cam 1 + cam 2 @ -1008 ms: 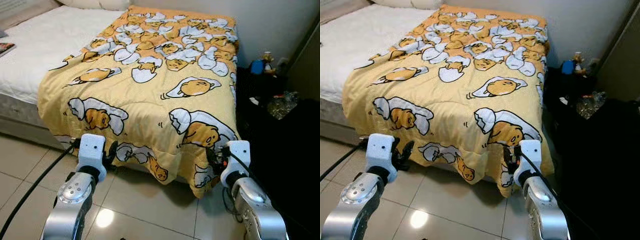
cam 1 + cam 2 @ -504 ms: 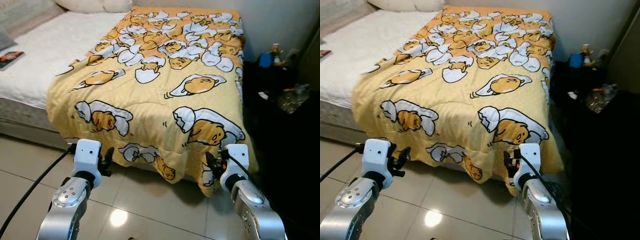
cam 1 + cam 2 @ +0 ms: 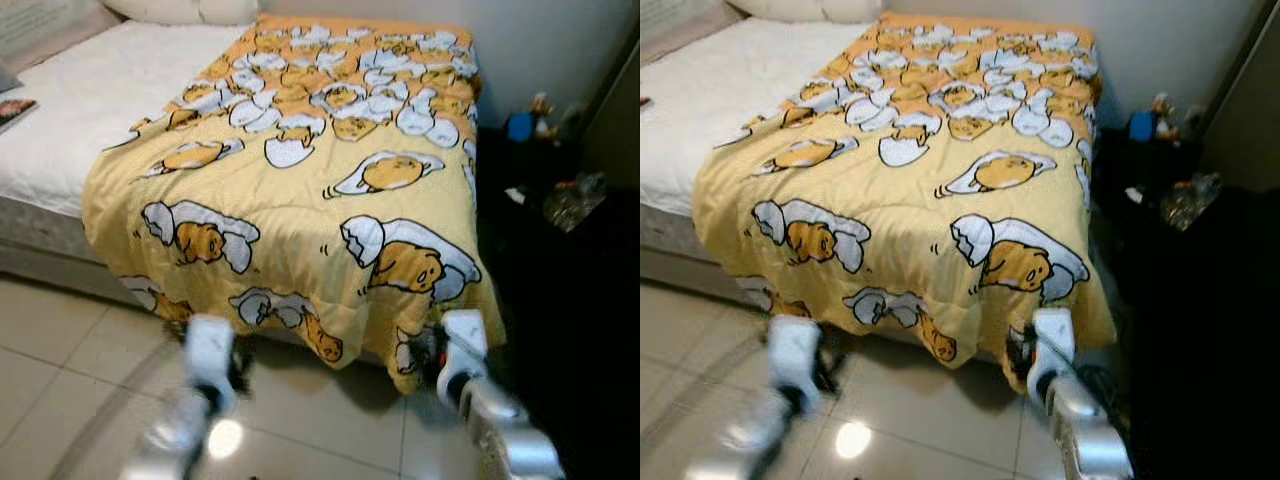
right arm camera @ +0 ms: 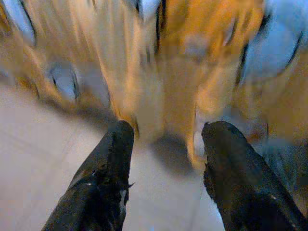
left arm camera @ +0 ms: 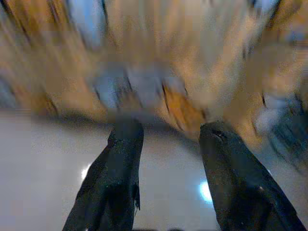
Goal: Clean up the room
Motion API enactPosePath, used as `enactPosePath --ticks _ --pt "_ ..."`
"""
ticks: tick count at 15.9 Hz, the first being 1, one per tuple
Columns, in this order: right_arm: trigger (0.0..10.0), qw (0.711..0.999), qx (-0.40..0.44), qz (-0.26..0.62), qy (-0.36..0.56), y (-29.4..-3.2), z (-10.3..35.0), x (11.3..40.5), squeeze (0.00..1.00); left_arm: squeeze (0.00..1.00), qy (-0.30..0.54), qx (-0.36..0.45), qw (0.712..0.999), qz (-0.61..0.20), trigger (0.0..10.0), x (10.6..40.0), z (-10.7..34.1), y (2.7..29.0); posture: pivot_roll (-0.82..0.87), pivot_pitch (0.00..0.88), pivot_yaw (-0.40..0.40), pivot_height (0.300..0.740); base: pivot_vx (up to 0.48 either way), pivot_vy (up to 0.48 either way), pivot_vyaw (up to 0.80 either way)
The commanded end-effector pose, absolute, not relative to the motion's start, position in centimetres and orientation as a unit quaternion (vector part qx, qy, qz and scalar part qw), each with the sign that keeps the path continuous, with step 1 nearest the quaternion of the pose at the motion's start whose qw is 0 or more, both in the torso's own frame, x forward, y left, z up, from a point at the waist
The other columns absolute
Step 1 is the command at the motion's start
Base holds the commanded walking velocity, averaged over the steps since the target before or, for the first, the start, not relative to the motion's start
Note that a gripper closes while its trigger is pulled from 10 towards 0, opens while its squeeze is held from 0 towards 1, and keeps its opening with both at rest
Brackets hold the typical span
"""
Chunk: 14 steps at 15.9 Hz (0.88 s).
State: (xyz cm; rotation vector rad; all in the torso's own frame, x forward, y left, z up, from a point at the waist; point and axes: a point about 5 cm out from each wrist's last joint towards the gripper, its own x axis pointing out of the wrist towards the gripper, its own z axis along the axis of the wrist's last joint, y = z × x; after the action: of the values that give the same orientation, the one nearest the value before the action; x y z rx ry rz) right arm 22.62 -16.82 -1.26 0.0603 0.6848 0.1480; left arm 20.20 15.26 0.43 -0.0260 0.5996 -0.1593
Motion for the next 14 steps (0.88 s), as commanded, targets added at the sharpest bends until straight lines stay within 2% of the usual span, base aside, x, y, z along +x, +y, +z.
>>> enactPosePath --ticks 1,2,4,5,7,10,14 --pt "10.0 0.923 0.032 0.065 0.377 -17.0 -3.2 21.5 0.00 0.00 0.337 -0.020 0.939 -0.066 10.0 19.2 -1.3 15.4 -0.02 0.000 0.037 0.740 0.000 0.000 0.00" --pt "10.0 0.896 0.046 0.041 0.439 -16.6 -5.8 20.1 0.00 0.00 0.411 -0.003 0.907 -0.095 10.0 17.8 -4.4 15.3 0.01 0.000 0.009 0.740 0.000 0.000 0.00" --pt "10.0 0.872 0.042 0.043 0.486 -16.0 -7.4 18.4 0.00 0.00 0.453 0.022 0.886 -0.094 10.0 16.8 -6.2 16.3 0.04 0.000 -0.008 0.740 0.000 0.000 0.00" --pt "10.0 0.844 0.032 0.061 0.532 -15.5 -8.7 16.3 0.00 0.00 0.492 0.024 0.866 -0.088 10.0 15.3 -7.5 17.2 0.02 0.000 0.016 0.740 0.000 0.000 0.00" --pt "10.0 0.805 0.040 0.062 0.588 -16.0 -10.3 13.4 0.00 0.00 0.544 -0.008 0.836 -0.075 10.0 12.5 -9.0 17.7 0.02 0.000 0.044 0.740 0.000 0.000 0.00" --pt "10.0 0.788 0.042 0.062 0.611 -16.4 -10.8 11.7 0.00 0.00 0.552 -0.026 0.828 -0.096 10.0 11.5 -9.7 17.2 -0.01 0.018 0.051 0.740 0.000 0.000 0.00" --pt "10.0 0.782 0.044 0.061 0.619 -16.4 -11.0 11.3 0.00 0.00 0.557 -0.024 0.823 -0.104 10.0 11.3 -10.3 16.7 -0.01 0.021 0.047 0.740 0.000 0.000 0.00"
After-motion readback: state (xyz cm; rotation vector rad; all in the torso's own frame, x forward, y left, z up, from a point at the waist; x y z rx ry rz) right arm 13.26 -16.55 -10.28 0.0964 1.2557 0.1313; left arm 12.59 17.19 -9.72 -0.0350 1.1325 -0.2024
